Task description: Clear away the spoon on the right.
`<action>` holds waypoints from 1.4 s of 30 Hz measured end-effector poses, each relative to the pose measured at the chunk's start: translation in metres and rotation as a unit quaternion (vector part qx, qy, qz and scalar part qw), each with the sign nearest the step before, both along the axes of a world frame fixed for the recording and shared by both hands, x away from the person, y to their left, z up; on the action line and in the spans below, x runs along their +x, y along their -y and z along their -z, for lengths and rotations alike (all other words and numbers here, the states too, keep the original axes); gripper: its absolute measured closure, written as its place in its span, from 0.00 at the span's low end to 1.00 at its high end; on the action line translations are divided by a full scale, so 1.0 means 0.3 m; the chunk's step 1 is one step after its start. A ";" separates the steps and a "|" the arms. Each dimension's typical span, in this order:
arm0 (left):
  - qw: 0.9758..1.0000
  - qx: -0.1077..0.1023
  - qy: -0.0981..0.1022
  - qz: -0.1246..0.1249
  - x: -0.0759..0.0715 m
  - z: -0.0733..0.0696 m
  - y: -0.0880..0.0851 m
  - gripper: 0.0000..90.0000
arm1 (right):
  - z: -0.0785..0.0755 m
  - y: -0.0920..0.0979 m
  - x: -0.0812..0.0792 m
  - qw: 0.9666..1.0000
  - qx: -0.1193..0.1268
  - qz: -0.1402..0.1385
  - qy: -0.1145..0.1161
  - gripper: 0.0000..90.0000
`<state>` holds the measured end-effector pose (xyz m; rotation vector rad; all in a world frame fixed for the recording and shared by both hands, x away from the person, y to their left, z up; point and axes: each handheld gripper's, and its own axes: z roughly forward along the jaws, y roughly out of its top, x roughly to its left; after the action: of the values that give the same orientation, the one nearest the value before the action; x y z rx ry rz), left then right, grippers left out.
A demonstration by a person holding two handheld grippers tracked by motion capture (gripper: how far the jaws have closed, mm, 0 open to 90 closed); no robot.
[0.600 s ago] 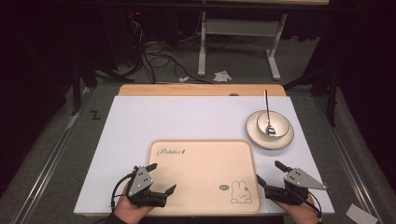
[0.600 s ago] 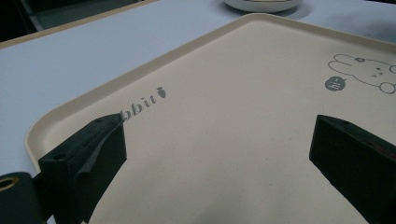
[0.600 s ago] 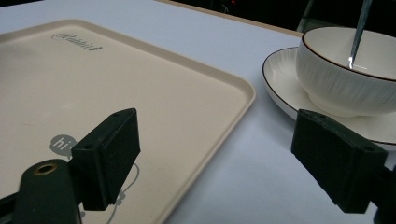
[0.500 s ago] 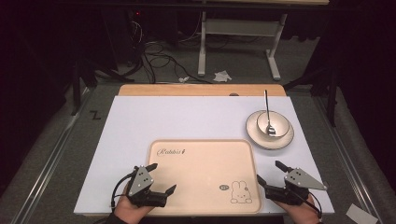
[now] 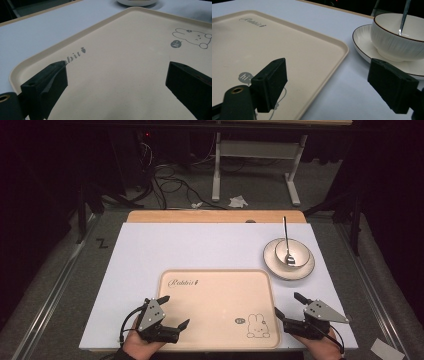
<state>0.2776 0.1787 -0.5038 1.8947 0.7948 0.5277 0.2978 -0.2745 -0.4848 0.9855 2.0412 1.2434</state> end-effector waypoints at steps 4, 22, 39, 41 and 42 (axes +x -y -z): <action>1.000 0.000 0.000 0.002 -0.001 0.001 0.001 0.05 | 0.002 -0.001 0.001 1.000 -0.002 -0.001 -0.001 0.26; 1.000 0.003 0.003 0.008 -0.004 0.000 0.004 0.06 | 0.003 0.001 0.009 1.000 -0.004 0.012 -0.010 0.68; 1.000 0.002 0.005 0.010 -0.007 -0.002 0.004 0.06 | -0.034 0.006 0.036 0.999 0.005 0.045 0.005 0.90; 1.000 0.001 0.006 0.010 -0.006 -0.002 0.004 0.06 | -0.047 0.004 0.054 0.998 0.003 0.056 0.010 0.91; 1.000 0.000 0.006 0.010 -0.006 -0.002 0.003 0.06 | -0.061 0.003 0.082 0.998 0.003 0.062 0.009 0.94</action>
<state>0.2757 0.1778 -0.5031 1.8962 0.7667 0.5270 0.3224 -0.2755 -0.4666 1.0823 1.9319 1.1907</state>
